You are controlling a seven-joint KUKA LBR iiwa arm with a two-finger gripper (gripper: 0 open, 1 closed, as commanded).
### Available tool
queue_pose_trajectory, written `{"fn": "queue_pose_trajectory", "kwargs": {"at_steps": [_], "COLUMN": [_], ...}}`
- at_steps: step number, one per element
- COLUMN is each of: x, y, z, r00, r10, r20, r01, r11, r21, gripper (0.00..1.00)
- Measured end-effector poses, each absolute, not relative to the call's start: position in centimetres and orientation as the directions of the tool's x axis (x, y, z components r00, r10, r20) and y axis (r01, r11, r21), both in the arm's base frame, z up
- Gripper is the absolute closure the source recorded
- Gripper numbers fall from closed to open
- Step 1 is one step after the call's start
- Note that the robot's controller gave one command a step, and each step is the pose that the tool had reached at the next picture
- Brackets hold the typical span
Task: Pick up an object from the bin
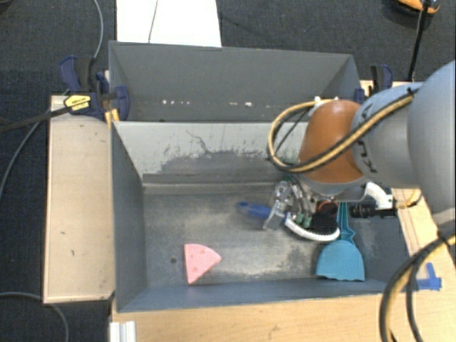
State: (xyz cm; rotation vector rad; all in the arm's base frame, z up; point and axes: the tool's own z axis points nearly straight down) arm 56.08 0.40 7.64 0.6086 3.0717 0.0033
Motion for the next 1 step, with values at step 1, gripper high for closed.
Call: {"fn": "queue_pose_trajectory", "kwargs": {"at_steps": [1], "x": [56.67], "y": [0.79], "z": [20.00], "r00": [-0.908], "r10": [0.418], "r20": [-0.010], "r01": [0.418], "r11": [0.908], "r21": [0.005], "gripper": [1.00]}}
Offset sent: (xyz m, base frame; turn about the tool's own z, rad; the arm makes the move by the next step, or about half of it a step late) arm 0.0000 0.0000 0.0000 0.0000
